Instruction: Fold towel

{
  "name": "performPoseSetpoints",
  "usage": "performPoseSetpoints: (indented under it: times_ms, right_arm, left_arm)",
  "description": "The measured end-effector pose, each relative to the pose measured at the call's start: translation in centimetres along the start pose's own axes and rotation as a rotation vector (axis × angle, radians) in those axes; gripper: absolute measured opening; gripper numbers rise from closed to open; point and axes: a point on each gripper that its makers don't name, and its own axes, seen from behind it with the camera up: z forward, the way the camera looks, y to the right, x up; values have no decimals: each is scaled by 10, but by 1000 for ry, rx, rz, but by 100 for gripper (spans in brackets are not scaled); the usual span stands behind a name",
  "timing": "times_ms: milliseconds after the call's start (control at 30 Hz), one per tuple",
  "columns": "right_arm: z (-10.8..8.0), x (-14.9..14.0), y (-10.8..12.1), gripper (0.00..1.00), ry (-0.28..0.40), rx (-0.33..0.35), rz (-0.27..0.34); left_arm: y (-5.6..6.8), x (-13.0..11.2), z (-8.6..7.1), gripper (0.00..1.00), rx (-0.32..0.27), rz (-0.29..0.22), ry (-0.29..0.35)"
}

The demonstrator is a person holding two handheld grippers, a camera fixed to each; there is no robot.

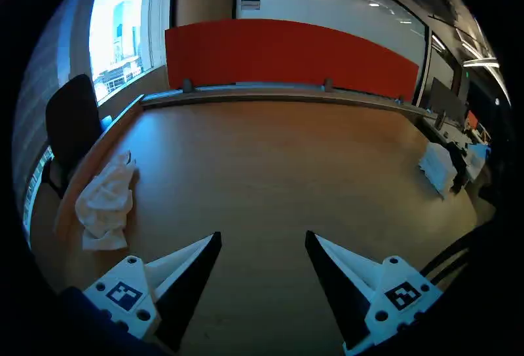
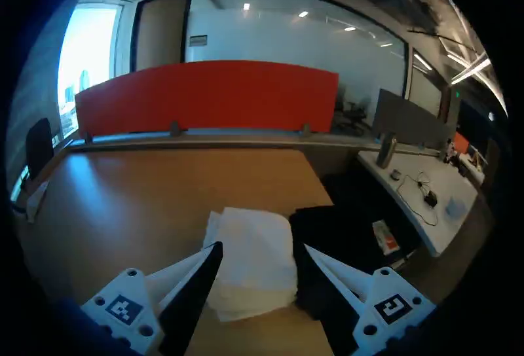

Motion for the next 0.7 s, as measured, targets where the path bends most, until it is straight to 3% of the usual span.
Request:
performPoseSetpoints:
  times_ms: [267, 467, 700]
  right_arm:
    - [-7, 34, -11, 87, 149, -22, 25]
    - [-6, 39, -20, 87, 167, -18, 35]
    - [-5, 46, -28, 87, 184, -6, 53]
  left_arm:
    - [-1, 6, 3, 95, 5, -15, 14]
    - [-6, 17, 5, 95, 20, -30, 52]
    - [-19, 43, 5, 95, 49, -73, 149]
